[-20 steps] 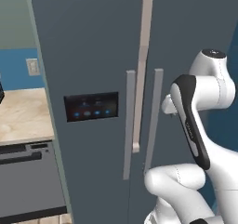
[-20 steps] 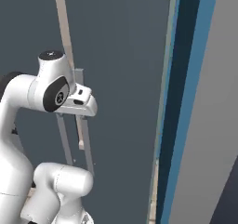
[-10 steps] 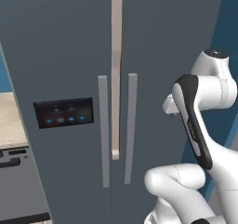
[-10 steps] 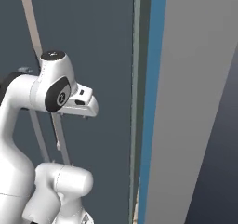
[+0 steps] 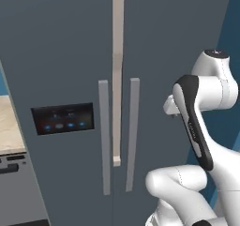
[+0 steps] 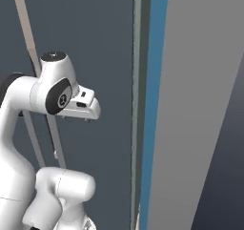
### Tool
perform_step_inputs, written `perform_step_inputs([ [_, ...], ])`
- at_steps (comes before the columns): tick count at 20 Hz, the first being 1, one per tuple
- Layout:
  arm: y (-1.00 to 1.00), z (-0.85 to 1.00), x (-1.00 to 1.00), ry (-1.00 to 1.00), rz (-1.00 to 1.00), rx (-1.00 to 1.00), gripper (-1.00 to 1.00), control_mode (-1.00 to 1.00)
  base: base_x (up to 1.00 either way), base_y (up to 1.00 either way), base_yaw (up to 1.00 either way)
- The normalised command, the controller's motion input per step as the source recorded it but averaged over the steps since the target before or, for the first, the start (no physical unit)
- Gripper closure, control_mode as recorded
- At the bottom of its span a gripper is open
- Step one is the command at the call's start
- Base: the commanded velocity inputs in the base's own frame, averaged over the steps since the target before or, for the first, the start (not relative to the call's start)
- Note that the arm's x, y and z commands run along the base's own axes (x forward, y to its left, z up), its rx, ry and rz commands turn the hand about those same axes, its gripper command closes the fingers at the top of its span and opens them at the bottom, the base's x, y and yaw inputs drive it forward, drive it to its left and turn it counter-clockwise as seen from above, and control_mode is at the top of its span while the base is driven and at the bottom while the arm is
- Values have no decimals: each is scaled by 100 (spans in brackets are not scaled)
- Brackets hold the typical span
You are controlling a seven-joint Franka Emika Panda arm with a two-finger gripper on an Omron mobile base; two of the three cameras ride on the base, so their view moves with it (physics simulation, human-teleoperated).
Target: Open the freezer door, pick up the ice cube tray from the freezer, and place it on the dining counter.
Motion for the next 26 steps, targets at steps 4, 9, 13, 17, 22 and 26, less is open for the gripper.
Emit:
perform_step_inputs([
  [4, 0, 0, 0, 0, 0, 0, -100, 100, 10, -25, 4],
  [9, 0, 0, 0, 0, 0, 0, -100, 100, 11, -24, 6],
  [13, 0, 0, 0, 0, 0, 0, -100, 100, 8, -28, 2],
  [17, 0, 0, 0, 0, 0, 0, -100, 100, 3, -23, 0],
  [22, 0, 0, -1, 0, 0, 0, -100, -100, 0, -6, 0],
  [26, 66, -8, -56, -6, 0, 0, -100, -100, 0, 0, 0],
])
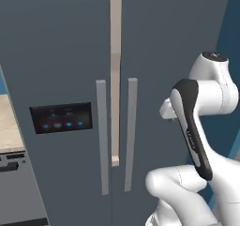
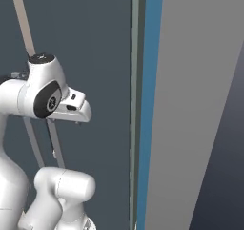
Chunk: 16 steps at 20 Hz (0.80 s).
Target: Open the freezer door, pick up the ice cube tray from the freezer, and place it on the dining counter.
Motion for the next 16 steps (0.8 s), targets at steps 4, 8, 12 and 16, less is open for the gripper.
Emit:
perform_step_inputs([
  [4, 100, -15, -25, -4, 0, 0, -100, -100, 0, 0, 0],
  [8, 100, -6, -6, -13, 0, 0, -100, -100, 0, 0, 0],
  [12, 98, 0, -4, -38, -6, 0, -100, -100, 0, 0, 0],
  [16, 69, 1, 0, -50, -9, 1, -100, -100, 0, 0, 0],
])
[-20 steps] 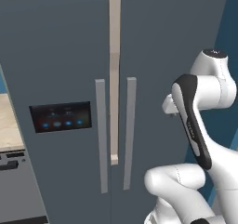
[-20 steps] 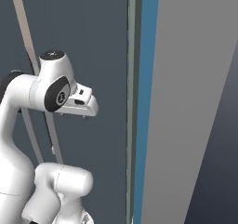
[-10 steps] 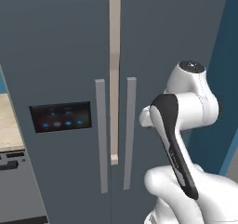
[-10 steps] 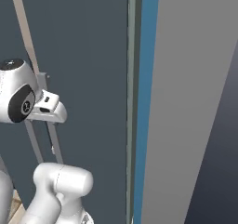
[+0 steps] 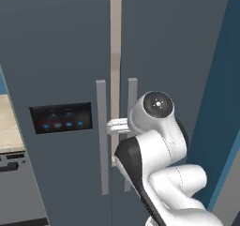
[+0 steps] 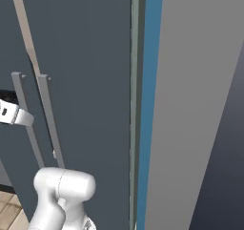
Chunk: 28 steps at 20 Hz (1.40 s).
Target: Open the freezer door, pick up the ice cube tray from the freezer, and place it on the dining counter.
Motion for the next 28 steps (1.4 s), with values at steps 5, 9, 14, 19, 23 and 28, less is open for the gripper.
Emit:
perform_step_inputs([
  [5, 40, 3, -11, -52, -6, 5, -100, -100, 0, 0, 0],
  [9, 24, 0, -1, -45, -4, 3, -100, -100, 0, 0, 0],
  [14, 1, -13, 13, -17, 0, 2, -100, -100, 0, 0, 0],
  [19, 0, -27, 48, -14, 0, 0, -100, -100, 0, 0, 0],
  [23, 0, -22, 41, -14, 0, 0, -100, -100, 0, 0, 0],
  [28, 2, -28, 35, -11, 0, 0, -100, -100, 0, 0, 0],
])
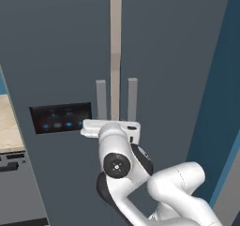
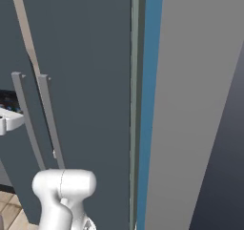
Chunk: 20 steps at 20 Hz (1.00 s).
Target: Open the freezer door, pick up the ice cube tray from the freezer, and place it on the dining counter.
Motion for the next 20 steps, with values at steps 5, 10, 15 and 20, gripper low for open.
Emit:
perform_step_inputs([
  [5, 9, -17, 32, -8, 0, 0, -100, -100, 0, 0, 0],
  [10, 22, 0, 25, -1, 0, 0, -100, -100, 0, 0, 0],
  [15, 21, 0, 21, 0, 0, 0, -100, -100, 0, 0, 0],
  [20, 3, 0, 16, 0, 0, 0, -100, -100, 0, 0, 0],
])
